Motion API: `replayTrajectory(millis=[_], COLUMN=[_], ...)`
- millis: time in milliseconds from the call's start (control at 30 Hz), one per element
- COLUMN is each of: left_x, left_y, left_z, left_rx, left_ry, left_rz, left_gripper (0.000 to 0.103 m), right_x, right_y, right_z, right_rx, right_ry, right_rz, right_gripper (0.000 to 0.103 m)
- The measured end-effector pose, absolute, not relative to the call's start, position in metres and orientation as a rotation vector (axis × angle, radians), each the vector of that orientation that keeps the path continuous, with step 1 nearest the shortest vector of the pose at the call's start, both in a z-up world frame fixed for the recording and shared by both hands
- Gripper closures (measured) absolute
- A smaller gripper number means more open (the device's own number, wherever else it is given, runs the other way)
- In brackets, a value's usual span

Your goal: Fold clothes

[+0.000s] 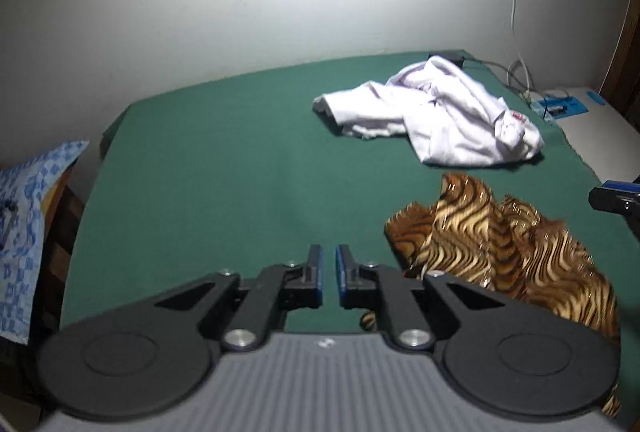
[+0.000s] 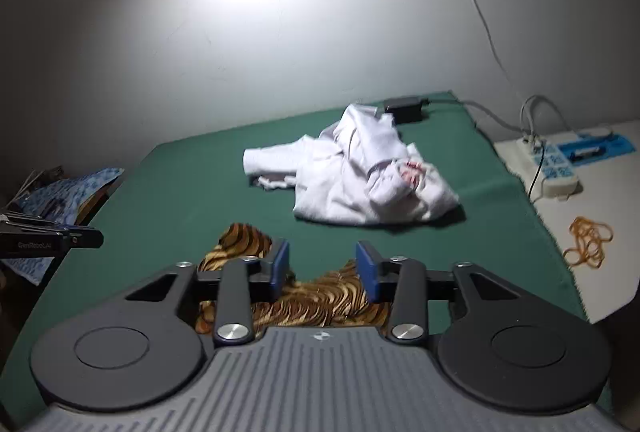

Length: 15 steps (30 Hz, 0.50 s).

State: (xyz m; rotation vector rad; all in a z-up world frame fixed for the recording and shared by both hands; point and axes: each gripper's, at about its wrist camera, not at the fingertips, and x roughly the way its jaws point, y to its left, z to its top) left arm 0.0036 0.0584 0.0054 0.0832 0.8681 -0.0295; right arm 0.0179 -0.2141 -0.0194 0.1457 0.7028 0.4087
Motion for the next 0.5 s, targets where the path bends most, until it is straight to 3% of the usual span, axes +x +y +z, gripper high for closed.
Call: replayTrajectory(millis=[67,167,200,233,267,300,500], left_x=[-0.003,-0.015,-0.018,-0.02,-0.022,-0.023,-0.017], left_y=[0.063,0.072,0.074,0.076,0.077,0.078,0.085], left_z=[-0.007,-0.028,-0.032,-0.034,-0.037,-0.038,-0.029], left_rx=[0.087,0.071,0.069,0.07,0.071,0.073,0.035], left_ry=[0.909,0.972,0.986,0.994,1.002,1.009,0.992], left_rz=[-0.017,0.009,0.017,0.025,0.033,0.042,0.078], left_gripper=[0.092,0.092,0.092,0.092,0.092,0.091,0.089], right_x=[0.016,0.007,0.005,0.007,0.011,0.017,0.073], right_y=[-0.205,-0.183,-0.177,-0.174,-0.171,-0.174,-0.224], right_z=[-0.036,-0.065,-0.073,-0.078,-0.083,-0.082,0.017], right_rx=[0.119,0.041,0.023,0.015,0.009,0.044,0.1], right_ry=[0.811,0.916,0.927,0.937,0.947,0.951,0.651], right_rz=[0.514,0.586,0.587,0.579,0.568,0.557,0.379], right_gripper=[0.045,0.043,0.046,0.072,0.084,0.091,0.093])
